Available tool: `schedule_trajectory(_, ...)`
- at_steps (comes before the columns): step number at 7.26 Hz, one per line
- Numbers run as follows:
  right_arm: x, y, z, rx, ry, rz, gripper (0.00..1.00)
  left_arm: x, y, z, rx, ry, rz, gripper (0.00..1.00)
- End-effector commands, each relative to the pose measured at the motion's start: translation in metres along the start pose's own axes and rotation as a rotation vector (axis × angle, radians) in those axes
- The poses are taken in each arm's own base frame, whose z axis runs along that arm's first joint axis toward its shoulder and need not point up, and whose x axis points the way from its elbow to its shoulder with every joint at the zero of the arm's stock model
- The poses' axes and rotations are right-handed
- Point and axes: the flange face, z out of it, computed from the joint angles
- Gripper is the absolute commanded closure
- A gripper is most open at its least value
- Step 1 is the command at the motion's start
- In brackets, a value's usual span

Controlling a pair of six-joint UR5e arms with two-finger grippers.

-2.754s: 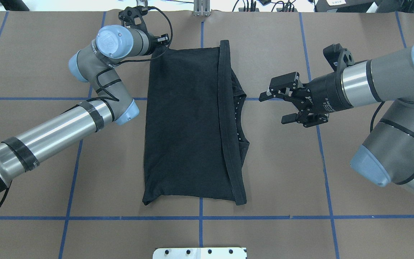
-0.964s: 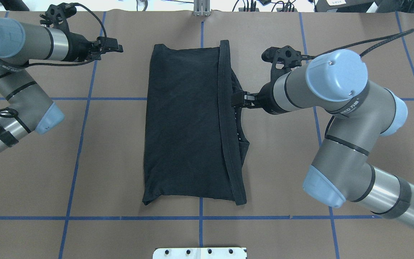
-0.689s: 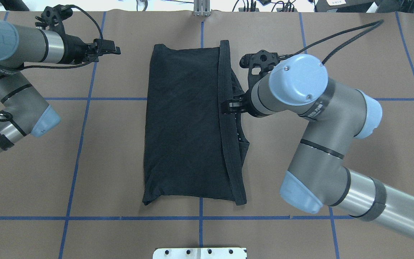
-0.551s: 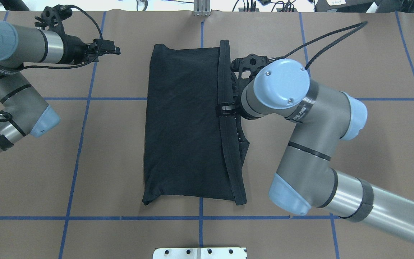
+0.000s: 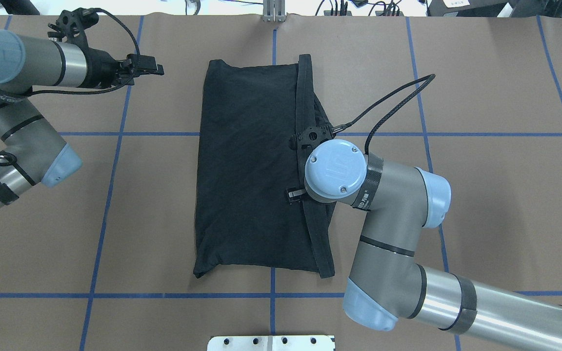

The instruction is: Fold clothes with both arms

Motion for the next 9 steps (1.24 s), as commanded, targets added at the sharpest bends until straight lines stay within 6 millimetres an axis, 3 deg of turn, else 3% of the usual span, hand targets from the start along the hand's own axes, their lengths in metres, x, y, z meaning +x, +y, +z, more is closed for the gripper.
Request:
schedule_trajectory(1, -0.006, 0.018, 0.02, -0.036, 0.042, -0.03, 0.02, 0.003, 0.0, 0.001, 0.0, 0.003, 0.0, 0.0)
schedule_trajectory(9, -0.012, 0.021, 0.043, -0.066, 0.069, -0.033, 0.01, 0.008, -0.001, 0.002, 0.001, 0.009, 0.002, 0.0)
